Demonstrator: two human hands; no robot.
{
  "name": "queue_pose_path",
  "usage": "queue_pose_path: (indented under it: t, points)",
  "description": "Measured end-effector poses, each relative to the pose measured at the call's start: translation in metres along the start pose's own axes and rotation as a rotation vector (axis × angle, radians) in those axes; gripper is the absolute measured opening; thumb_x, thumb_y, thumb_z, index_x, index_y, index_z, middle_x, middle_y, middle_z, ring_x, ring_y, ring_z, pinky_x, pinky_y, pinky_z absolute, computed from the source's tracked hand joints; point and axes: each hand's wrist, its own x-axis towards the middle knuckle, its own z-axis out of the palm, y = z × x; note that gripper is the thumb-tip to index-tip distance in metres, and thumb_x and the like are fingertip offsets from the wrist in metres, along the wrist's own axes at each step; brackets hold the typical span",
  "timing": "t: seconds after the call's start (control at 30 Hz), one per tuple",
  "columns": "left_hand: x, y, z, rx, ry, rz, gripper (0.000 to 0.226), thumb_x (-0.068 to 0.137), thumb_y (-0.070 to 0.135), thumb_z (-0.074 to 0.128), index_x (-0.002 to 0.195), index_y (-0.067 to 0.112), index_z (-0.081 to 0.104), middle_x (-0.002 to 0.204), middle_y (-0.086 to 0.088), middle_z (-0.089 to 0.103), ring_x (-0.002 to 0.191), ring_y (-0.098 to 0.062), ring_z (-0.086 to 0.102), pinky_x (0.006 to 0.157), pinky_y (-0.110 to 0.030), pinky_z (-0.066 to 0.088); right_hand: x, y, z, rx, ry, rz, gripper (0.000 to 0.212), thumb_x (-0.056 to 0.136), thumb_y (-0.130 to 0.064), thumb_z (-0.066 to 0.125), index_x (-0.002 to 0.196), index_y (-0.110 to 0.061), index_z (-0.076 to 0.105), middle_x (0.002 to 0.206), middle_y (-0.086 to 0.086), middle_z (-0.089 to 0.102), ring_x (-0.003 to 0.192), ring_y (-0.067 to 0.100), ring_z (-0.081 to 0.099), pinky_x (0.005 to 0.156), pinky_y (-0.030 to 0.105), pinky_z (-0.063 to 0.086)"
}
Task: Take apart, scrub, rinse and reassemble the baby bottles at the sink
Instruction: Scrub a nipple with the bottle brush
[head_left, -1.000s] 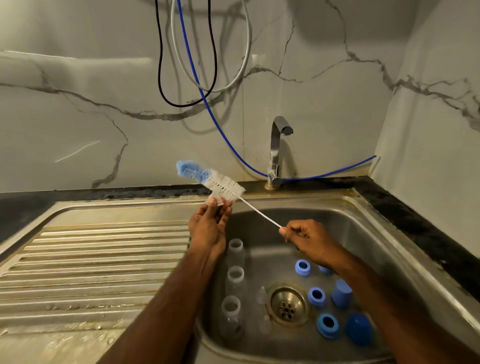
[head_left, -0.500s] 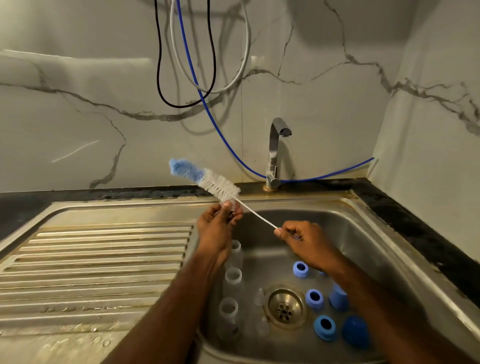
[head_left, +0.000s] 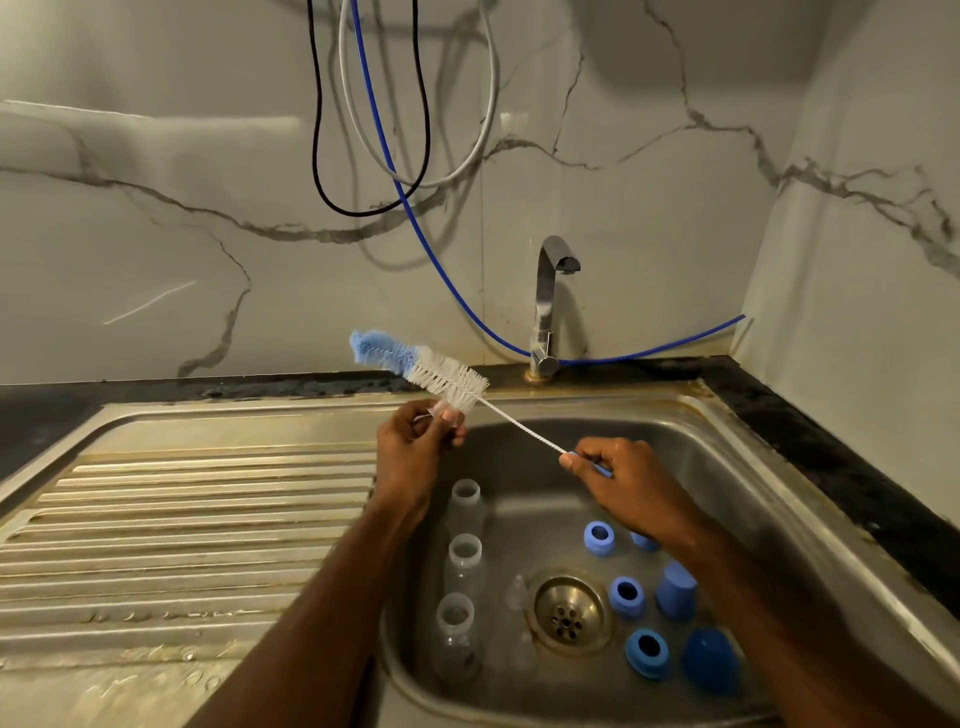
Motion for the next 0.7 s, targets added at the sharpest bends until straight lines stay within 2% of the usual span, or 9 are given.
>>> queue_pose_path:
  t: [0.1,0.23,0.33,0.4,0.47,0.53,0.63,0.7]
  points:
    - [0.005,0.003,-0.013,-0.181,0.093,-0.057,0.018,0.098,0.002,0.059,0.110,0.014,0.064,0.105,-0.014,0.072,0.092,-0.026,0.074,0.082,-0.038,0.063,0.001,0.007,-0.006,-0.040,-0.068,0.003,0.031,0.097,-0.042,0.060,0.073,-0.022,0.064,0.063,0.003,0.059,0.057,0.008,0.052,0.061,0.033,0.047]
    - [0.010,0.007,-0.022,-0.415,0.092,-0.140,0.021,0.100,0.009,0.057,0.120,0.008,0.064,0.112,-0.018,0.073,0.100,-0.027,0.074,0.090,-0.041,0.061,-0.001,0.013,-0.017,0.032,-0.123,0.050,0.032,0.097,-0.040,0.061,0.072,-0.020,0.065,0.061,0.006,0.057,0.055,0.006,0.049,0.061,0.034,0.046]
    - [0.002,0.006,-0.010,-0.413,-0.011,-0.213,0.023,0.102,0.019,0.055,0.116,0.004,0.066,0.100,-0.014,0.074,0.082,-0.018,0.070,0.078,-0.031,0.062,-0.002,0.006,-0.012,0.088,-0.130,0.053,0.034,0.097,-0.039,0.060,0.073,-0.016,0.064,0.053,-0.002,0.046,0.051,0.005,0.042,0.057,0.030,0.039]
    - [-0.004,0.004,0.000,-0.408,-0.077,-0.271,0.027,0.101,0.023,0.055,0.114,0.002,0.066,0.093,-0.012,0.072,0.074,-0.014,0.065,0.068,-0.024,0.060,-0.003,-0.005,-0.001,0.096,-0.097,0.044,0.036,0.098,-0.039,0.059,0.073,-0.014,0.064,0.050,-0.009,0.045,0.049,0.003,0.040,0.053,0.023,0.036]
    - [-0.006,0.002,0.007,-0.421,-0.111,-0.311,0.031,0.101,0.026,0.055,0.118,0.001,0.064,0.091,-0.010,0.071,0.073,-0.012,0.063,0.066,-0.023,0.058,-0.001,-0.015,0.010,0.113,-0.055,0.036,0.035,0.100,-0.036,0.058,0.074,-0.014,0.065,0.047,-0.013,0.048,0.047,0.002,0.043,0.051,0.014,0.033]
    - [-0.004,0.004,0.009,-0.459,-0.099,-0.335,0.034,0.102,0.030,0.054,0.119,0.002,0.063,0.090,-0.008,0.070,0.073,-0.012,0.062,0.067,-0.022,0.057,0.001,-0.020,0.013,0.164,-0.050,0.056,0.033,0.100,-0.035,0.058,0.073,-0.016,0.065,0.048,-0.015,0.051,0.048,0.000,0.045,0.052,0.012,0.035]
    - [0.005,0.008,0.000,-0.614,-0.001,-0.338,0.034,0.102,0.033,0.053,0.119,0.005,0.063,0.086,-0.005,0.067,0.073,-0.009,0.060,0.068,-0.020,0.053,0.002,-0.009,0.002,0.216,-0.161,0.102,0.035,0.099,-0.040,0.059,0.070,-0.021,0.065,0.053,-0.008,0.051,0.054,0.007,0.045,0.057,0.029,0.041]
    - [0.012,0.010,-0.010,-0.669,0.047,-0.330,0.033,0.103,0.033,0.053,0.118,0.006,0.063,0.084,-0.004,0.065,0.070,-0.008,0.059,0.066,-0.019,0.052,-0.001,0.000,-0.009,0.237,-0.245,0.154,0.035,0.098,-0.042,0.058,0.070,-0.022,0.065,0.056,-0.003,0.049,0.055,0.014,0.043,0.054,0.035,0.038]
